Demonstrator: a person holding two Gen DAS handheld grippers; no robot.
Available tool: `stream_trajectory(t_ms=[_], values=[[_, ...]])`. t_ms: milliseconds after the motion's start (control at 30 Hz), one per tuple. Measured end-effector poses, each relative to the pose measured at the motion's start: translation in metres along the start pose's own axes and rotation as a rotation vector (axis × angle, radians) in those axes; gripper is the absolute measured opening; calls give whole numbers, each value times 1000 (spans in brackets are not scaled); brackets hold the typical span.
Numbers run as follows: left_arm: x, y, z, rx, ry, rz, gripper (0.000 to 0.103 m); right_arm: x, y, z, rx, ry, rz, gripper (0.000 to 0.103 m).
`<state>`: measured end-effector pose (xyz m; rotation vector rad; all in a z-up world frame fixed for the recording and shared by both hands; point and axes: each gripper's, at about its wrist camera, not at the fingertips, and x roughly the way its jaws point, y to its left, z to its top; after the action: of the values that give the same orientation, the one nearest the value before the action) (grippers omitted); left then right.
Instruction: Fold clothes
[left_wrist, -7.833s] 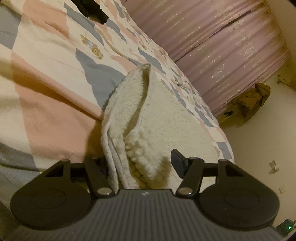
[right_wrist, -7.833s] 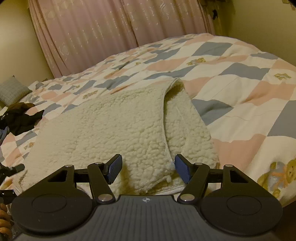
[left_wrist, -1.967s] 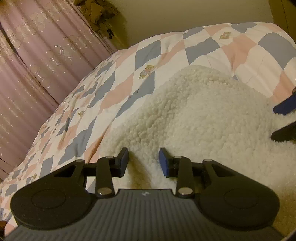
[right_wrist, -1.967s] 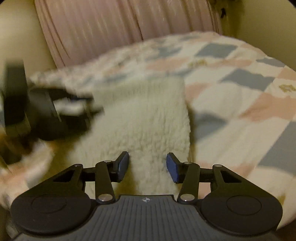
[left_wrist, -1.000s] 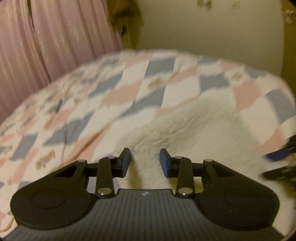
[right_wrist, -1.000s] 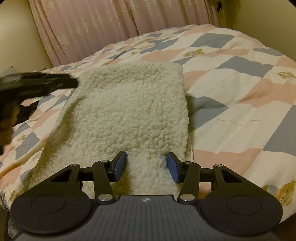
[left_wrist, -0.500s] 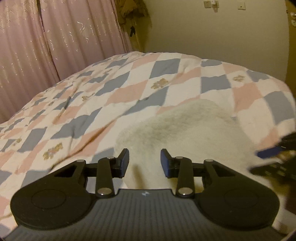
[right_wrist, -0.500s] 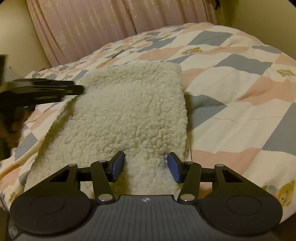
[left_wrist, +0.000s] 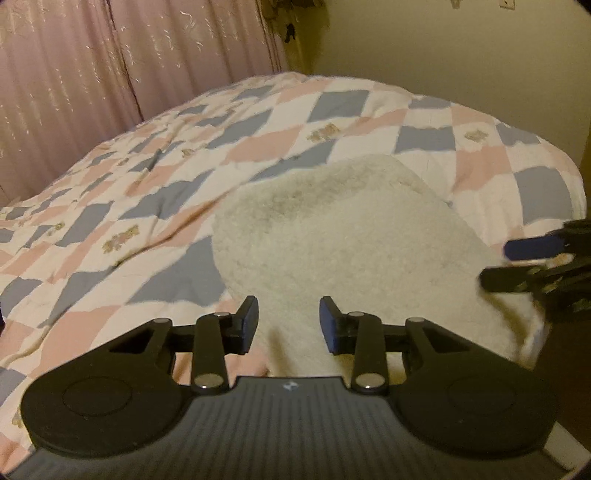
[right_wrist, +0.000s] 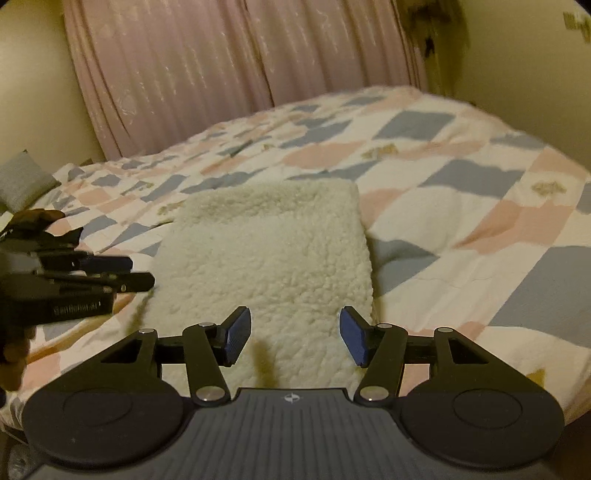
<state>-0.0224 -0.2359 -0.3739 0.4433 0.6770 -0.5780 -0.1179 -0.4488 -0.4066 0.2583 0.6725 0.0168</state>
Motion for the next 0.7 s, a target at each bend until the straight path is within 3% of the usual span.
stream_trajectory(t_ms=[133,367,600,700], values=[[14,-13,-10,15,73,57,33,23,-1,-12,3,83,-38,63],[-29,-17,-7,-24,14,103,43,9,2,-2,7,64,-44,65],[-76,-27,-13,-36,-46,101,54,-17,13,-4,30,38,-38,69],[-98,-28,-20,-67,-78,88,64,-30,20,-5,33,27,-45,79]])
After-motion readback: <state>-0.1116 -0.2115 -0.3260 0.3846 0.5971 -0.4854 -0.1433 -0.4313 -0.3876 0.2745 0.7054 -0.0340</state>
